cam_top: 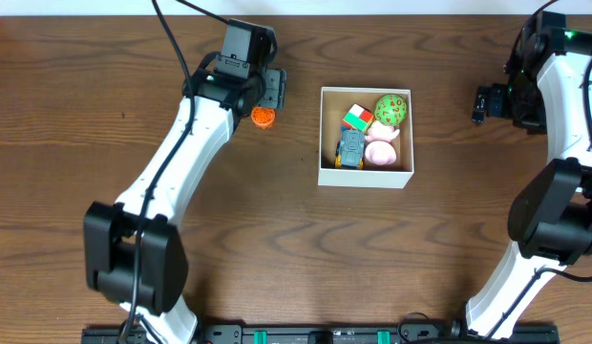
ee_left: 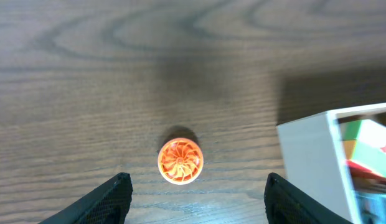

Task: Pack container
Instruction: 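Close the left gripper on the orange lid's rim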

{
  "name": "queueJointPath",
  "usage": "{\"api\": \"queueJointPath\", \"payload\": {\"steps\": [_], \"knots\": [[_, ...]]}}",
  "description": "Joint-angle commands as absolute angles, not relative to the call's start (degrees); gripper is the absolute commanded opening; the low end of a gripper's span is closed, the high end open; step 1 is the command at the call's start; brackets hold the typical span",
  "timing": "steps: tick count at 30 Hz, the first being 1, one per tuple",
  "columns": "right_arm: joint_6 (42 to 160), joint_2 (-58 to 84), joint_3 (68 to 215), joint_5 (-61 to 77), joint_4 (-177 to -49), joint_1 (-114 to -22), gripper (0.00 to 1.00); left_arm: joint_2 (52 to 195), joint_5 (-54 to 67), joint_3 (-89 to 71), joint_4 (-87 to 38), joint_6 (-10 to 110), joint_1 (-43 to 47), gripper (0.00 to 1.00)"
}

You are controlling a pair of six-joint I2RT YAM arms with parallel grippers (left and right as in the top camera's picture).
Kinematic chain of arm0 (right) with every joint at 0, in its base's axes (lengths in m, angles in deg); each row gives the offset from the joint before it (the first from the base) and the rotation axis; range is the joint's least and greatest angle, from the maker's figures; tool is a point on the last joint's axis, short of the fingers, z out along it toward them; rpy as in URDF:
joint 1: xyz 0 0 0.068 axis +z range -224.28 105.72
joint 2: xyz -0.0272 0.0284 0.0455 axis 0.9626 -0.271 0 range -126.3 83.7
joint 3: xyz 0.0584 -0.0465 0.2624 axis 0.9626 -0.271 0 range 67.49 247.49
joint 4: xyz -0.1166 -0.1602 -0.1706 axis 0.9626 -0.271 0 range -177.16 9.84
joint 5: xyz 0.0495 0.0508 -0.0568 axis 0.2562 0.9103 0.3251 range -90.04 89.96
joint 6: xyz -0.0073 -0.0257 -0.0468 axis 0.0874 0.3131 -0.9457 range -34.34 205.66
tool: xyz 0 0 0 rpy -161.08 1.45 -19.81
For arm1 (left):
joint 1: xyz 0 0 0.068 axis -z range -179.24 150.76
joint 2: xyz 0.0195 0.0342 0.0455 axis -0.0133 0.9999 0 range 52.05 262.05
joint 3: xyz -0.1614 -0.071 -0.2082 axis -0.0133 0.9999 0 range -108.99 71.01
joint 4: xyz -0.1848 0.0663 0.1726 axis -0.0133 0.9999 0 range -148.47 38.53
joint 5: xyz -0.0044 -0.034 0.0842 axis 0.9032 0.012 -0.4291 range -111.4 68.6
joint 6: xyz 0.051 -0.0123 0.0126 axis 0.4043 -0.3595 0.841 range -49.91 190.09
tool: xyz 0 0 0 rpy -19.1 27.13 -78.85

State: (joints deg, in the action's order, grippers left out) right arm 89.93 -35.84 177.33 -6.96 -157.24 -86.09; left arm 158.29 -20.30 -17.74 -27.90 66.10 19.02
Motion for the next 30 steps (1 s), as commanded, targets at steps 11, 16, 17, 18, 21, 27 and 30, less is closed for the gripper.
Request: {"api": "queueJointPath", "payload": {"steps": [11,16,17,18,21,27,30], "knots": [[89.4,-35.5,177.2,-6.9,-157.3,-86.3,0.99,170.0,-21.0,-17.9,-31.5,66.8,17.8,0.69],[89.4,-35.5,177.2,-6.9,-157.3,-86.3,0.99,172.0,-21.3,-17.9,-32.7,66.8,17.8,0.70],[89.4,-35.5,177.2,-6.9,-157.3,-86.3,0.99,172.3,-21.9,-17.9,-32.9,66.7,17.8,0.70],[89.4,-35.5,177.2,-6.9,-157.3,-86.3,0.99,172.7,-22.7,-17.9,-32.9,66.4,17.8,0.70],[89.4,-35.5,177.2,-6.9,-157.3,-86.3,0.99,173.4,-24.3,-17.9,-33.3,66.4,17.8,0.70],[89.4,-35.5,177.2,-6.9,-157.3,-86.3,0.99,173.6,-24.3,-17.8,-33.3,66.4,17.7,0.71],[89.4,-35.5,177.2,-6.9,-157.3,-86.3,0.99,173.8,-24.3,-17.8,-33.3,66.4,17.7,0.71]]}}
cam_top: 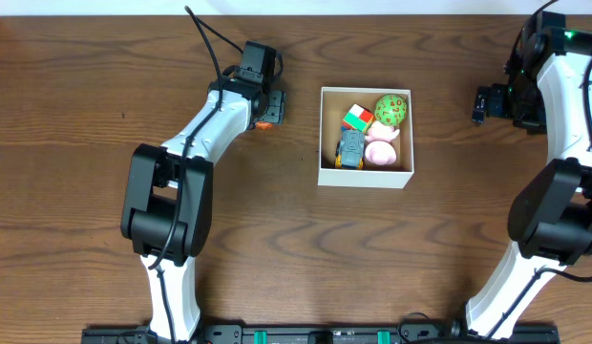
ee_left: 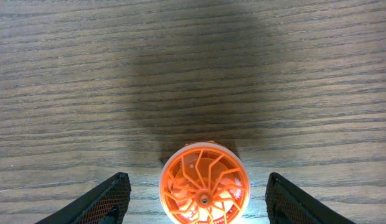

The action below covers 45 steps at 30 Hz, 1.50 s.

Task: Pack container
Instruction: 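Close the left gripper on the orange lid's rim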

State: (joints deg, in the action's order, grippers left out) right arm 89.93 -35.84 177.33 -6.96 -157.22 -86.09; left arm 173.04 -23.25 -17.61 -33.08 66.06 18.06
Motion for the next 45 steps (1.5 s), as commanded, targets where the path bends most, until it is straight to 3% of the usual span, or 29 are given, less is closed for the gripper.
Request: {"api": "queueJointPath", "payload": {"steps": [1,8,45], "knots": [[89.4,-35.5,177.2,-6.9,-157.3,-86.3,0.99,173.9,-24.3,-17.8,-33.3,66.4,17.7,0.71],[89.4,-35.5,177.2,-6.9,-157.3,-86.3,0.99,175.5,-24.3,-17.8,-33.2,66.4,17.7,0.75],[89.4,-35.5,177.2,-6.9,-157.3,-86.3,0.99,176.4,-23.7,-17.3,-33.0,65.3,17.7,0.75]]}}
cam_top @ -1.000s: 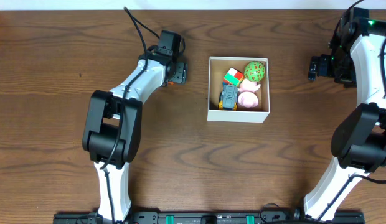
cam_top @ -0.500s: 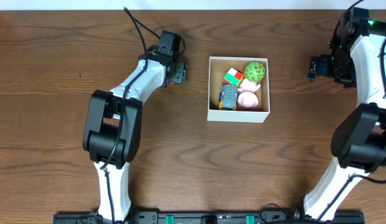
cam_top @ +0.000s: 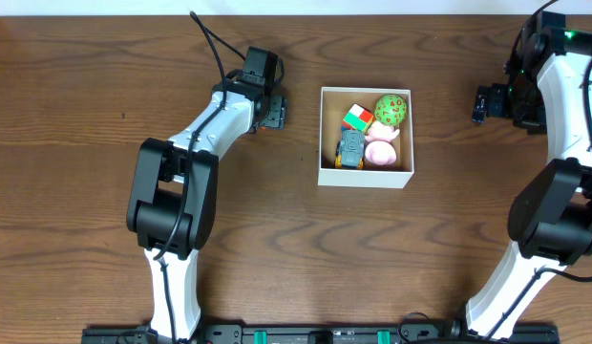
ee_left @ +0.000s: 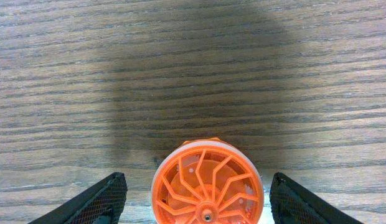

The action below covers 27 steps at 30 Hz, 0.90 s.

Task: Pack container
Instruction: 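Close the left gripper on the orange lid's rim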

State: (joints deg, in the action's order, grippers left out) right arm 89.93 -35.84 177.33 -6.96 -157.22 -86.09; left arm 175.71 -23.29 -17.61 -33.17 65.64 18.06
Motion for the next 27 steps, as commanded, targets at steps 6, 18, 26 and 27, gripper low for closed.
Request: {"api": "queueJointPath", "payload": {"steps": [6,18,26,27], "knots": [[89.4,-35.5,177.2,-6.9,-157.3,-86.3,0.99,176.4,-23.5,-17.3,-32.9,65.1,17.7,0.75],[89.4,-35.5,177.2,-6.9,-157.3,-86.3,0.99,176.4,-23.5,-17.3,-33.3,63.3,17.7,0.74],[89.4,-35.5,177.2,-6.9,-157.3,-86.3,0.99,176.4,-23.5,-14.8,-35.6,62.2,17.7,0.74],[89.4,-35.5,177.2,-6.9,-157.3,-86.3,0.99,176.4,-23.5,-14.1,-36.4,61.8,17.7,0.74]]}}
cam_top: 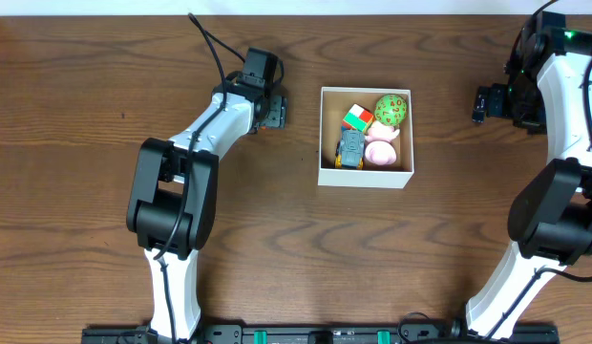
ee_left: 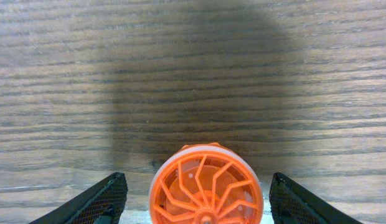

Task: Pack container
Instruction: 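Close the left gripper on the orange lid's rim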

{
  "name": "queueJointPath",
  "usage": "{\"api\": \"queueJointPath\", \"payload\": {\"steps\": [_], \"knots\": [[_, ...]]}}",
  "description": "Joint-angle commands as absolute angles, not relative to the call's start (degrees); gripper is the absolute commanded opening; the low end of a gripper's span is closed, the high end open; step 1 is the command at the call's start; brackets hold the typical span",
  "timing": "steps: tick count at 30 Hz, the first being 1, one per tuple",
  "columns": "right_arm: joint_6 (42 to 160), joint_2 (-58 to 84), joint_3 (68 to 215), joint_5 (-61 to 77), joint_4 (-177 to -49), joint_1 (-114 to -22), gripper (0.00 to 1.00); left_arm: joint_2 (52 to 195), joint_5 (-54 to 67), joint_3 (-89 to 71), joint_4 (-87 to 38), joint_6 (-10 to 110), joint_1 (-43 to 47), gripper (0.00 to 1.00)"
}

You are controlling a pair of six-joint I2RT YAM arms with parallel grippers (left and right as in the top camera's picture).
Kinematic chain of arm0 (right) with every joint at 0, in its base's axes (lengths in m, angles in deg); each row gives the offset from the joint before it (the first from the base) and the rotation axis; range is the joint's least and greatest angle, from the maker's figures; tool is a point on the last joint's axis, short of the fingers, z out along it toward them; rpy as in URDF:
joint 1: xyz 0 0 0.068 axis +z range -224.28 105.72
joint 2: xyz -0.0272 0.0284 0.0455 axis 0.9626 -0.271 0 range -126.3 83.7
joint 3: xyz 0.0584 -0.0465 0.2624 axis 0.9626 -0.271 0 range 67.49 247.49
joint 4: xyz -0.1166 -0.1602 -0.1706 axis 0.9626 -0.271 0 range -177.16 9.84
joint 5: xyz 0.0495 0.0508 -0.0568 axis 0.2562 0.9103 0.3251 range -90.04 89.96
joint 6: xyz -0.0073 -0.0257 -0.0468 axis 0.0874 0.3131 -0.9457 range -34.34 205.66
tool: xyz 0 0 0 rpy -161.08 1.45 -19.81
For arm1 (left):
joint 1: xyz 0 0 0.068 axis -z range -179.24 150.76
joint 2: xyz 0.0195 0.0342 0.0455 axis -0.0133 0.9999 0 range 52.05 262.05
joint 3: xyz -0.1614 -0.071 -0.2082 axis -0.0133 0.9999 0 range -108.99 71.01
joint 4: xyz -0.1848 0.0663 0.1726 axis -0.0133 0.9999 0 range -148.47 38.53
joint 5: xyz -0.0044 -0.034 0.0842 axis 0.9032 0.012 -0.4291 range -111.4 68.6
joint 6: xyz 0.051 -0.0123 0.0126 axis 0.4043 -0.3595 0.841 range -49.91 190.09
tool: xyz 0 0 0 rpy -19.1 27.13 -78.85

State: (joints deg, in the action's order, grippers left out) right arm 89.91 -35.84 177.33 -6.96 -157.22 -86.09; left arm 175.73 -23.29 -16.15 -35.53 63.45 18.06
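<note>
An orange spoked wheel (ee_left: 207, 186) lies flat on the wooden table. My left gripper (ee_left: 202, 208) straddles it, open, with a black finger (ee_left: 99, 202) on either side and a gap between each finger and the wheel. In the overhead view the left gripper (cam_top: 265, 112) covers the wheel, just left of the white box (cam_top: 365, 178). The box holds a coloured cube (cam_top: 357, 118), a green ball (cam_top: 391, 109), a pink toy (cam_top: 381, 150) and a grey toy car (cam_top: 350, 148). My right gripper (cam_top: 481, 103) hangs at the far right, too small to read.
A black cable (cam_top: 208, 43) trails from the left arm toward the table's back edge. The right arm (cam_top: 563, 86) stands along the right edge of the table. Bare wood lies between the box and the right gripper.
Almost nothing has changed. The wheel sits a touch lower in the left wrist view, so the open fingers reach slightly further past it. The right arm has not moved.
First my left gripper hung open well above the wheel, with the box corner in its wrist view. Then it was low over the wheel, which filled the gap between the fingers. Later the wheel was hidden under the gripper in the overhead view, as it is now.
</note>
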Motion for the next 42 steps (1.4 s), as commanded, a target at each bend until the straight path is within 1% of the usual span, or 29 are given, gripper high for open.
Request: {"api": "queueJointPath", "payload": {"steps": [1,20,21,22,23,24,42], "knots": [[89.4,-35.5,177.2,-6.9,-157.3,-86.3,0.99,176.4,-23.5,-13.6,-37.0,61.8,17.7,0.74],[89.4,-35.5,177.2,-6.9,-157.3,-86.3,0.99,176.4,-23.5,-12.8,-40.0,61.9,17.7,0.73],[89.4,-35.5,177.2,-6.9,-157.3,-86.3,0.99,176.4,-23.5,-12.8,-40.0,61.9,17.7,0.73],[89.4,-35.5,177.2,-6.9,-157.3,-86.3,0.99,176.4,-23.5,-12.8,-40.0,61.9,17.7,0.65],[89.4,-35.5,177.2,-6.9,-157.3,-86.3,0.99,176.4,-23.5,-12.8,-40.1,61.9,17.7,0.62],[89.4,-35.5,177.2,-6.9,-157.3,-86.3,0.99,176.4,-23.5,-12.8,-40.1,61.9,17.7,0.61],[89.4,-35.5,177.2,-6.9,-157.3,-86.3,0.99,176.3,-23.5,-12.8,-40.6,62.2,17.7,0.60]]}}
